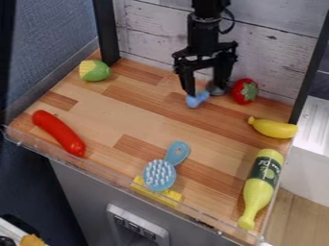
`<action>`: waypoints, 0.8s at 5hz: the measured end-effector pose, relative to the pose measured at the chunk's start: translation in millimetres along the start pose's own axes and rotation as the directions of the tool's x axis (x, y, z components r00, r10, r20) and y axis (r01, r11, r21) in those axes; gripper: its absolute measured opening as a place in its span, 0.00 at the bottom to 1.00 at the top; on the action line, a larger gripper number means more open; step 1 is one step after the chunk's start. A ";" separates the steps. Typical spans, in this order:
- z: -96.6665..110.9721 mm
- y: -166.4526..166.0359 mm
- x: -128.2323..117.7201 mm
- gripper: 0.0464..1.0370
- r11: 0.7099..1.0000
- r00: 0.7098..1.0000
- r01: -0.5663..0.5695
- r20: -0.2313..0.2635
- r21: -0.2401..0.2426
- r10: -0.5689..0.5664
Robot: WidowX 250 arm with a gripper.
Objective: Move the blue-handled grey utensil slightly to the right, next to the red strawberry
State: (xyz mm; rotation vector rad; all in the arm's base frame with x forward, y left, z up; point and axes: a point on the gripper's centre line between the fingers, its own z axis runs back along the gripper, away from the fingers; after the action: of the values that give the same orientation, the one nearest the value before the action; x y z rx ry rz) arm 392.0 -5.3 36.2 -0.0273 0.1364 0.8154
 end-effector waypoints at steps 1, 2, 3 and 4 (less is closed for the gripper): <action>-7.2 -2.9 -3.9 0.96 0.985 0.985 0.172 -0.005 0.021 -0.172; -12.0 -8.4 -6.6 0.96 0.953 0.954 0.301 -0.007 0.031 -0.301; -13.7 -10.6 -8.1 0.96 0.943 0.943 0.332 -0.007 0.033 -0.332; -16.0 -12.3 -8.3 0.96 0.954 0.955 0.298 0.002 0.023 -0.298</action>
State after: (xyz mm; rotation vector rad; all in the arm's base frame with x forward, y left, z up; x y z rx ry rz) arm 393.6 -20.9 21.0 -0.0242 0.1324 0.5119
